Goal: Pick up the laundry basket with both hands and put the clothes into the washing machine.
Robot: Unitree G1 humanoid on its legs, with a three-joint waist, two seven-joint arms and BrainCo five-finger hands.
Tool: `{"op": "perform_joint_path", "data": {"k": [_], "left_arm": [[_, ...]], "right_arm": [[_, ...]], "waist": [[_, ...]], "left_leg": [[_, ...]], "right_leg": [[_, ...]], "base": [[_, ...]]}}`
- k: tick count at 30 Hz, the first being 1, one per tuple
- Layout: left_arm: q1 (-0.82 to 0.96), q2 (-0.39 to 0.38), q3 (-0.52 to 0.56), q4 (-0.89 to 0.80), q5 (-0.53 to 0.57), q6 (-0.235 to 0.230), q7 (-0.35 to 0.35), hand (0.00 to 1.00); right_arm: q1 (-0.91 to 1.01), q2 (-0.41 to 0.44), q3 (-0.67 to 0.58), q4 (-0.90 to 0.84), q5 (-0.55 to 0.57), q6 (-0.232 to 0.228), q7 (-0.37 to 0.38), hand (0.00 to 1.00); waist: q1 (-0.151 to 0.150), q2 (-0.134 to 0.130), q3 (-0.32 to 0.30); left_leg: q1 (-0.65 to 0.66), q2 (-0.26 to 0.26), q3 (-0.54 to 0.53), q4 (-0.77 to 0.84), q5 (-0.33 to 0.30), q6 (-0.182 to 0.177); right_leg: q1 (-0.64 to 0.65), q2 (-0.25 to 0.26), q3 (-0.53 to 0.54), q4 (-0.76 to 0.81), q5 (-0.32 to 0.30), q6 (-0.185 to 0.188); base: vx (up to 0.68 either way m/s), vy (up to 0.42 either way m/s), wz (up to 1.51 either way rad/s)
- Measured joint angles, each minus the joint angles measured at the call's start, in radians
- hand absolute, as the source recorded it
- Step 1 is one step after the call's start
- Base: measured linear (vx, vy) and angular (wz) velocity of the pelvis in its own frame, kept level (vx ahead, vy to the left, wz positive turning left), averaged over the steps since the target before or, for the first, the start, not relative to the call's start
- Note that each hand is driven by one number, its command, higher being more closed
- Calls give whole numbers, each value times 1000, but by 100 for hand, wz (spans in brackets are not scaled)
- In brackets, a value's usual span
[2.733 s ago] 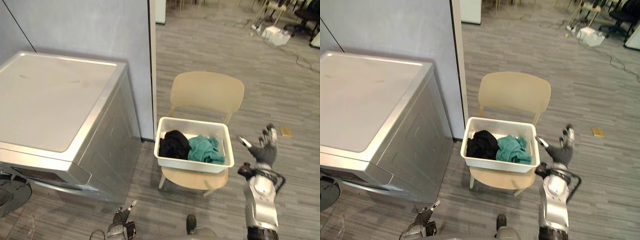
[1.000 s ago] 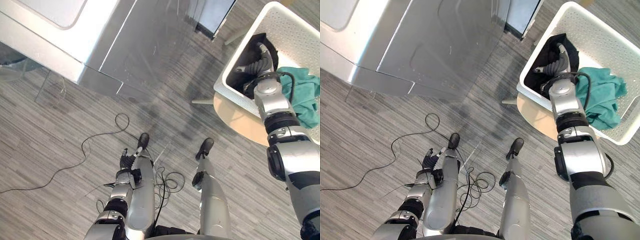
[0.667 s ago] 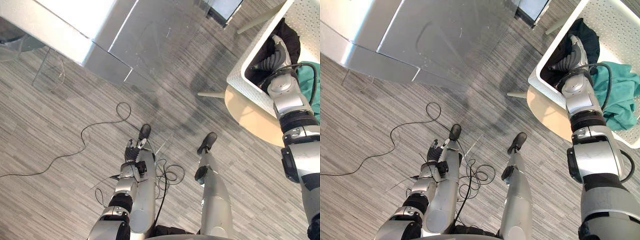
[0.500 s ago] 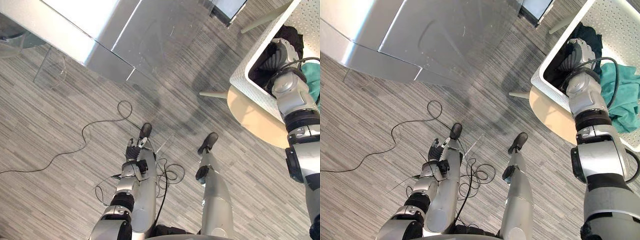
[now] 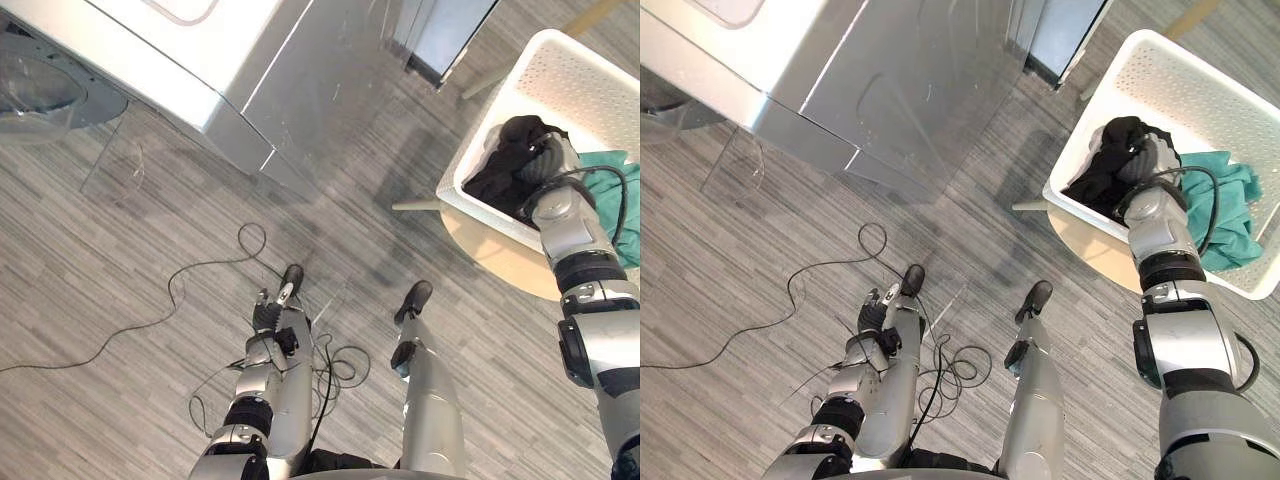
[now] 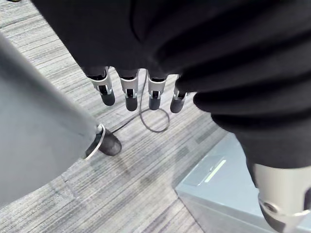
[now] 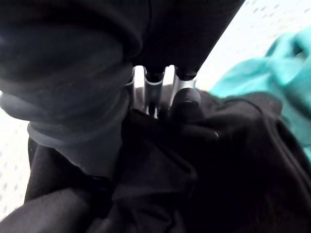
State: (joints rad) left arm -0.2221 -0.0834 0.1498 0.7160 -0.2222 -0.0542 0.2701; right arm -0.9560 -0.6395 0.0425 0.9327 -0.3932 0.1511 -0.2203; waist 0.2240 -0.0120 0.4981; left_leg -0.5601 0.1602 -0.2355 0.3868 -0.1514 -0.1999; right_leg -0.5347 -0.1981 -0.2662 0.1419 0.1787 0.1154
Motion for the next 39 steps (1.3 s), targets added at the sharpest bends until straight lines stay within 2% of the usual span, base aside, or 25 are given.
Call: {"op": "perform_joint_path", "data": {"k": [4, 6, 8, 11, 12, 13, 16, 17, 18, 20, 21, 24, 26, 27, 29, 30, 34, 37, 39], "left_arm": [[37, 31, 68, 61, -84, -2, 16, 0], [46, 39, 115, 99, -128, 0, 21, 0], [80, 42, 169, 144, -172, 0, 20, 0], [148, 41, 282, 155, -301, -2, 29, 0], [174, 45, 330, 143, -356, -7, 43, 0], [198, 51, 390, 98, -398, -13, 54, 0], [236, 80, 514, -24, -439, -48, 89, 0], [252, 100, 583, -147, -438, -55, 110, 0], [260, 103, 610, -216, -426, -56, 120, 0], [271, 120, 647, -491, -313, -67, 174, 0], [271, 130, 647, -545, -271, -67, 187, 0], [260, 159, 597, -894, -41, -64, 260, 0], [258, 178, 547, -974, 17, -63, 270, 0], [236, 206, 449, -1047, 73, -64, 278, 0], [216, 219, 390, -1083, 88, -65, 275, 0], [179, 225, 311, -1112, 99, -67, 265, 0], [86, 226, 143, -1105, 106, -81, 210, 0], [2, 224, -17, -1063, 49, -90, 147, 0], [-47, 221, -110, -1009, 29, -90, 111, 0]], "right_arm": [[25, -13, -78, -108, -11, 17, -21, 100], [56, -12, -121, -180, -12, 28, -24, 100], [118, -12, -157, -236, -22, 35, -33, 100], [218, 5, -214, -403, -35, 56, -43, 100], [272, 7, -232, -487, -44, 56, -56, 100], [312, 14, -250, -569, -41, 56, -74, 100], [378, 49, -286, -698, -36, 40, -117, 100], [413, 65, -304, -747, -30, 17, -123, 100], [426, 73, -318, -766, -29, 13, -125, 100], [459, 104, -355, -850, -28, 7, -130, 100], [459, 109, -356, -868, -27, 5, -130, 100], [459, 131, -354, -996, 0, -21, -129, 100], [457, 137, -342, -1038, 3, -25, -130, 100], [446, 148, -315, -1081, 22, -41, -132, 100], [430, 160, -295, -1099, 42, -54, -132, 100], [425, 180, -281, -1139, 63, -66, -134, 100], [419, 249, -254, -1219, 137, -113, -129, 100], [419, 294, -218, -1245, 209, -155, -124, 100], [419, 309, -195, -1245, 250, -167, -105, 100]], "waist": [[-44, -9, -6], [-45, -7, -13], [-48, -9, -91], [-50, -7, -164], [-50, -8, -217], [-49, -10, -263], [-49, -23, -349], [-49, -36, -394], [-48, -40, -410], [-51, -51, -440], [-53, -51, -447], [-59, -43, -483], [-59, -37, -494], [-64, -23, -513], [-76, -10, -524], [-88, -1, -533], [-113, -4, -539], [-156, -6, -542], [-157, 0, -545]], "left_leg": [[120, -7, 6, -79, 33, 8], [178, -9, 8, -108, 40, 10], [197, -19, 0, -144, 55, 12], [301, -27, -6, -193, 64, 14], [323, -29, -13, -215, 66, 17], [352, -29, -14, -234, 67, 19], [395, -28, -12, -257, 67, 20], [420, -28, -7, -271, 67, 20], [429, -29, -4, -278, 67, 20], [473, -35, 6, -289, 67, 20], [484, -36, 14, -290, 67, 20], [538, -35, 79, -286, 61, 29], [559, -30, 110, -285, 56, 37], [586, -16, 160, -282, 38, 44], [599, -3, 188, -278, 19, 48], [615, 8, 223, -276, -3, 49], [643, 20, 311, -268, -29, 50], [649, 22, 328, -269, -32, 50], [660, 25, 352, -272, -32, 48]], "right_leg": [[83, -32, -12, 21, -33, 11], [127, -39, -15, 26, -47, 15], [133, -60, -32, 47, -72, 24], [218, -80, -54, 57, -122, 41], [239, -87, -70, 58, -136, 43], [263, -88, -79, 44, -142, 44], [316, -84, -90, 3, -143, 50], [346, -78, -90, -28, -129, 46], [354, -75, -90, -39, -125, 48], [408, -66, -86, -79, -108, 57], [418, -66, -82, -86, -103, 56], [449, -55, -28, -120, -80, 56], [461, -46, -3, -135, -69, 53], [467, -29, 35, -153, -57, 49], [472, -13, 55, -166, -47, 44], [476, 4, 83, -187, -36, 35], [476, 17, 105, -233, -5, 14], [476, 20, 118, -237, 19, 13], [470, 28, 142, -237, 28, 11]], "base": [[22, 11, 17], [43, 6, 17], [79, 14, 28], [133, 17, 23], [130, 17, 25], [134, 14, 21], [122, 11, 3], [121, 3, -8], [135, -6, -10], [89, -10, -12], [59, -7, -24], [15, -9, -45], [-15, -10, -60], [-34, -14, -70], [-43, -7, -60], [-55, 4, -53], [-78, 17, -63], [-46, 7, -24], [-8, -2, -31]]}}
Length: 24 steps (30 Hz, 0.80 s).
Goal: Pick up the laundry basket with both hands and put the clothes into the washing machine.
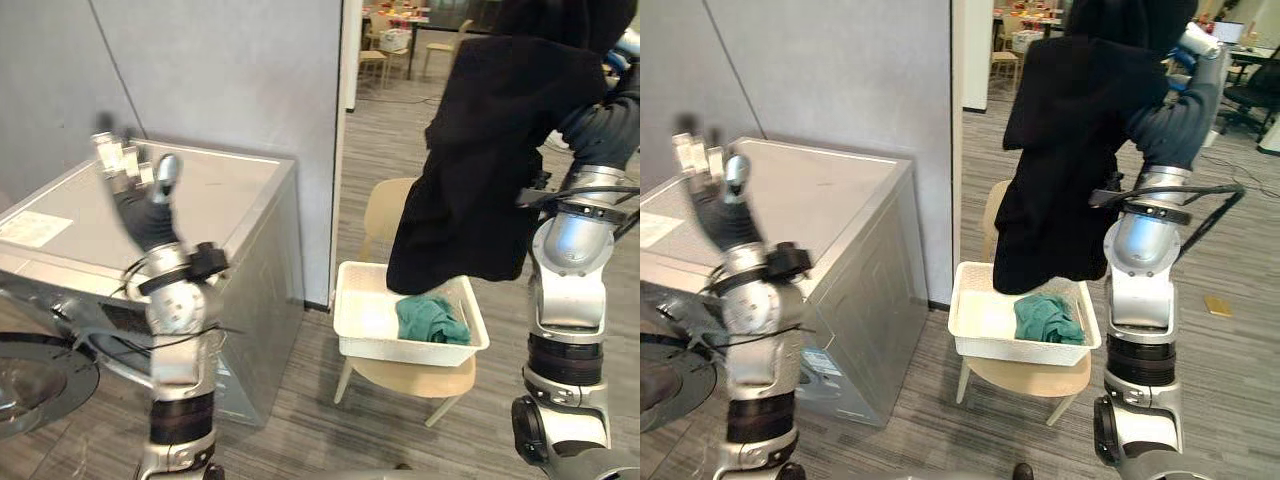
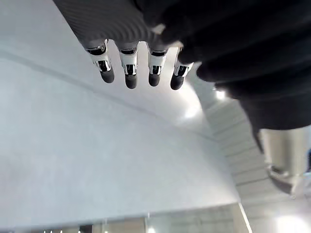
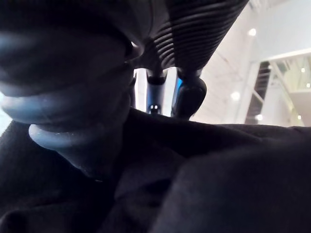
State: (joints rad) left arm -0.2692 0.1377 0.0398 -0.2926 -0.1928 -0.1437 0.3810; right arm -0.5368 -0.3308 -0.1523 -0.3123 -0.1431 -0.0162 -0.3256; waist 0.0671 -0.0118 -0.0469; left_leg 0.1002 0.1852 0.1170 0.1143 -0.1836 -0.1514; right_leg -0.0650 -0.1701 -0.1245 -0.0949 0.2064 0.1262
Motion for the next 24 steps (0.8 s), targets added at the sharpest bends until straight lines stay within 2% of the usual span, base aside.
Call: {"op": "perform_joint_path", "data": {"k": [2, 7, 11, 17, 24], "left_arm": [[-50, -22, -94, 76, -46, 4, -59, 0], [-105, -35, -177, 191, -153, 8, -115, 0], [-171, -33, -229, 250, -256, 6, -119, 0], [-264, -32, -313, 309, -389, 4, -131, 0], [-330, -36, -444, 391, -426, 19, -168, 0]], "right_arm": [[3, 12, 22, 6, 42, -14, 27, 100], [20, 12, 54, 59, 109, -20, 70, 100], [34, 11, 103, 95, 147, -21, 89, 100], [35, 12, 158, 101, 152, -36, 106, 100], [35, 23, 201, 98, 151, -51, 114, 100]], "waist": [[-8, 12, -7], [-48, 20, -12], [-55, 21, -11], [-57, 30, -5], [-65, 39, 1]], "left_leg": [[5, 3, 19, -2, -2, -3], [23, 8, 37, -8, -7, -10], [40, 6, 79, -9, -14, -16], [45, 5, 80, -10, -14, -16], [42, 5, 74, -10, -14, -16]], "right_leg": [[-11, 8, 24, 0, 8, 8], [-14, 21, 59, 1, 11, 9], [-30, 30, 106, 3, 21, 7], [-29, 31, 113, 4, 22, 8], [-26, 28, 101, 4, 22, 8]], "base": [[4, -1, -27], [9, 2, -18], [-6, 7, -30], [-6, -5, -4], [-14, -14, 4]]}}
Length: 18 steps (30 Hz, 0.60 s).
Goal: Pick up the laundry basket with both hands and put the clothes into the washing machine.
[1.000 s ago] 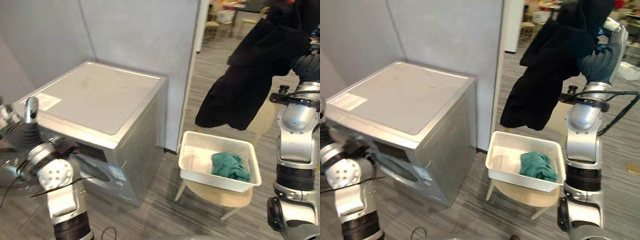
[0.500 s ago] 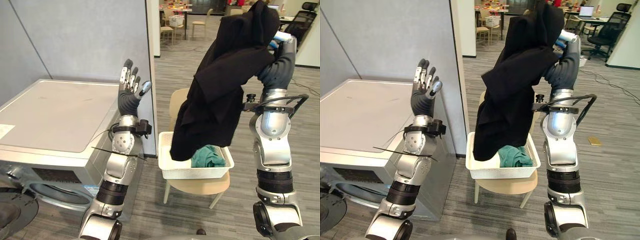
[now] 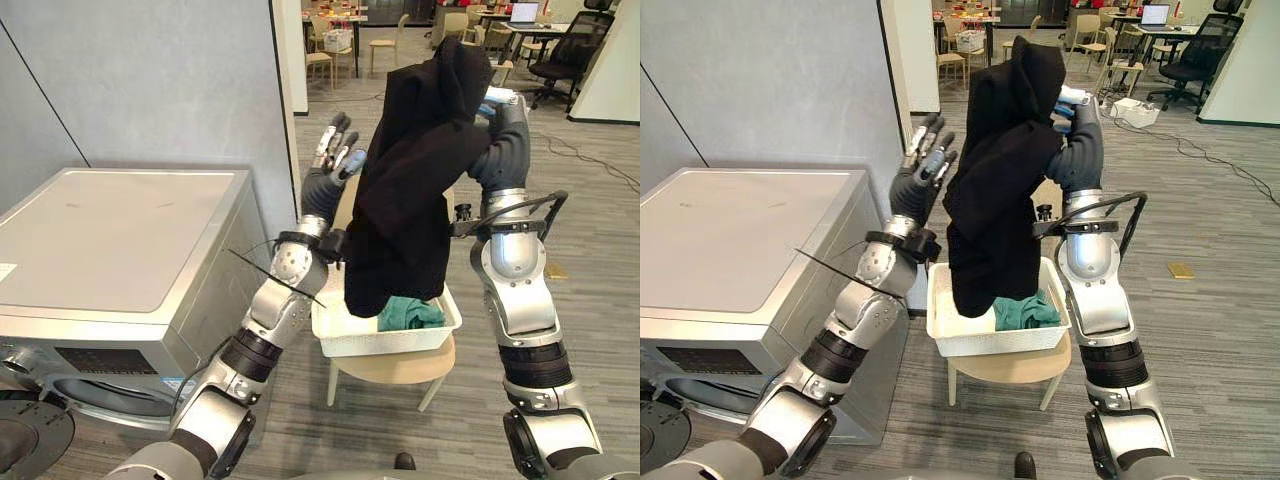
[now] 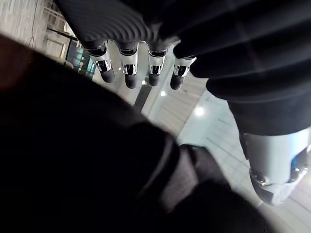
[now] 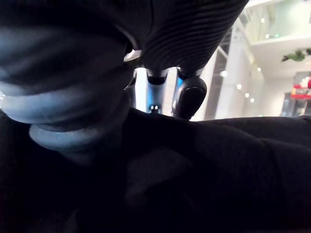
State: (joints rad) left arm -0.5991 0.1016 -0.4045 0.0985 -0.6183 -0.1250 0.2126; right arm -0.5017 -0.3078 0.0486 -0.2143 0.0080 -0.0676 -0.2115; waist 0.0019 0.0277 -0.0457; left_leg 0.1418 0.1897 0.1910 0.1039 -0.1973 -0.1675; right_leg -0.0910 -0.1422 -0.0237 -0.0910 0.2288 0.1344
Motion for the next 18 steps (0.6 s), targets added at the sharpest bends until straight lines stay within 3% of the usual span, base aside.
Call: {"op": "perform_joint_path", "data": {"k": [9, 16, 17, 18], "left_arm": [[-83, -66, -144, 122, 42, 34, -18, 0], [-114, -108, -194, 178, 83, 43, -17, 0], [-120, -116, -196, 189, 83, 47, -17, 100], [-120, -118, -198, 189, 83, 49, -17, 100]], "right_arm": [[35, 27, 25, -35, -7, 0, -1, 100], [56, 46, 27, -51, -8, 0, -9, 100], [65, 46, 23, -51, -8, 0, -13, 100], [67, 46, 22, -51, -8, 0, -17, 100]], "waist": [[-23, 10, 16], [-41, 10, 41], [-41, 10, 41], [-41, 10, 41]], "left_leg": [[-3, 0, -10, 0, 0, 0], [-2, 0, -10, 1, 0, 1], [-2, 0, -9, 1, 0, 1], [-1, 0, -9, 1, 0, 1]], "right_leg": [[2, -2, -6, 2, 0, 1], [4, -2, -7, 3, 0, 2], [4, -2, -6, 3, 0, 2], [4, -2, -6, 3, 0, 2]], "base": [[-2, -4, 2], [0, 0, 0], [0, 0, 0], [0, 0, 0]]}}
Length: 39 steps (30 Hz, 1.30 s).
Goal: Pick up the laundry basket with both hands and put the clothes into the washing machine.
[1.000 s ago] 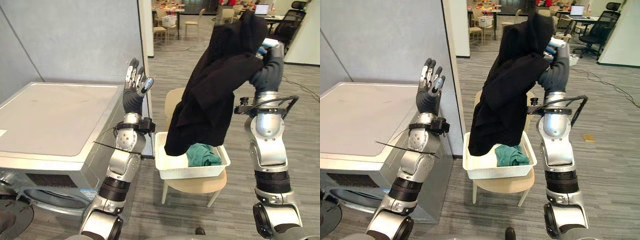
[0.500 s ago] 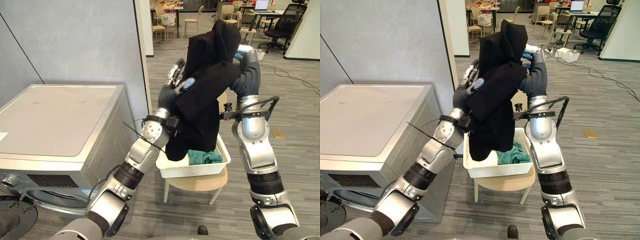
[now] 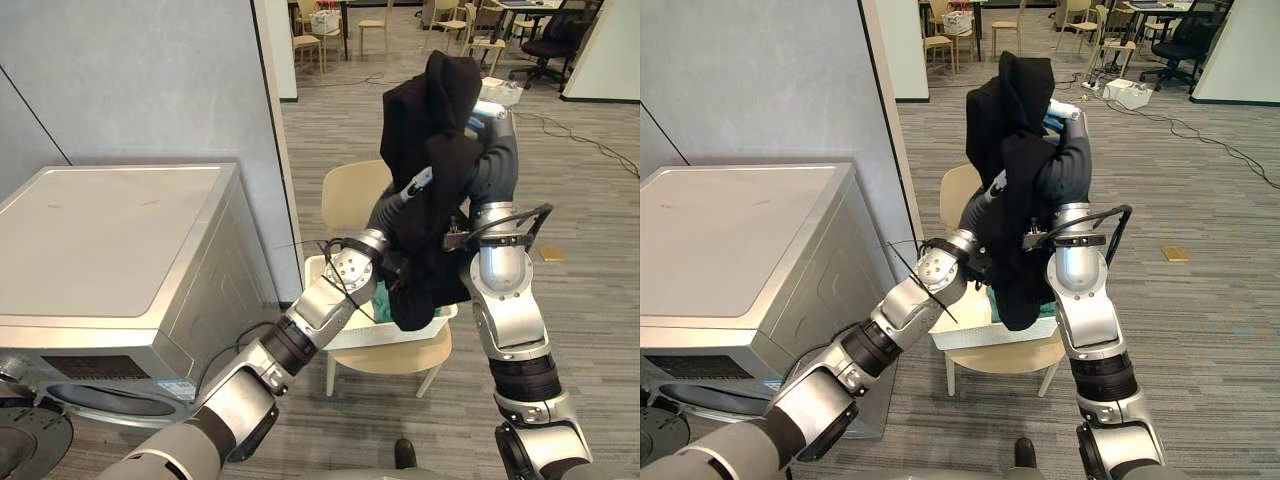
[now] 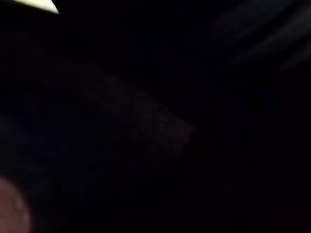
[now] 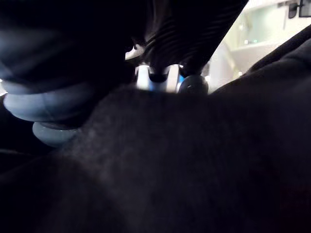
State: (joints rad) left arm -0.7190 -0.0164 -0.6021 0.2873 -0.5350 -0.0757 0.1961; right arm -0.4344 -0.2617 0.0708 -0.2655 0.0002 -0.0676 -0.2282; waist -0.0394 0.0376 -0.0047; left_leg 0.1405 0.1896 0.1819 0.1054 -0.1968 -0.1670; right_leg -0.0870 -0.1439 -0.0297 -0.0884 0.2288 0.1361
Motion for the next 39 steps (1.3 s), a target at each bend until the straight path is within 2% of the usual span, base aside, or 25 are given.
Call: {"op": "perform_joint_path", "data": {"k": [11, 18, 19, 25, 30, 35, 39], "left_arm": [[-1, -18, -25, 0, -2, -23, 0, 100], [-1, -20, -25, -4, -2, -29, -4, 100], [-1, -19, -24, -4, -2, -28, -11, 100], [-1, -18, -11, -53, -1, 1, -17, 100], [7, -6, 44, -121, 7, 17, -16, 100], [129, 58, 192, -344, -24, 20, -14, 100], [305, 123, 337, -548, -46, -6, -11, 100]], "right_arm": [[9, 6, -26, 0, 0, 5, -55, 100], [42, 21, -53, -26, 0, 9, -60, 100], [53, 21, -61, -34, 0, 9, -60, 0], [114, 23, -65, -109, 4, 4, -50, 0], [175, 43, -112, -175, 45, -7, -15, 0], [317, 63, -238, -270, 114, -21, -9, 0], [405, 89, -348, -322, 116, -33, -12, 0]], "waist": [[-1, -1, 2], [3, -3, 4], [3, -4, 4], [2, -5, 8], [3, -4, 16], [3, -4, 26], [3, -4, 26]], "left_leg": [[7, -2, 9, 0, 0, 0], [11, -1, 5, 1, 0, 0], [11, -1, 4, 0, 0, 0], [10, 0, 2, 1, 0, 0], [10, 1, 1, 2, 0, 0], [10, 2, -2, 3, 0, 0], [10, 4, -5, 2, -1, 0]], "right_leg": [[2, 0, 3, 0, 3, 4], [12, -1, -3, -2, 3, 5], [13, -2, -4, -2, 2, 5], [12, -2, -7, -2, 2, 5], [13, -1, -8, -1, 1, 7], [14, -1, -13, 2, -7, 13], [15, -1, -19, 4, -10, 11]], "base": [[0, 0, 0], [0, 0, 1], [0, 0, 0], [0, 0, 0], [0, 0, 0], [0, 0, 0], [-1, -2, 3]]}}
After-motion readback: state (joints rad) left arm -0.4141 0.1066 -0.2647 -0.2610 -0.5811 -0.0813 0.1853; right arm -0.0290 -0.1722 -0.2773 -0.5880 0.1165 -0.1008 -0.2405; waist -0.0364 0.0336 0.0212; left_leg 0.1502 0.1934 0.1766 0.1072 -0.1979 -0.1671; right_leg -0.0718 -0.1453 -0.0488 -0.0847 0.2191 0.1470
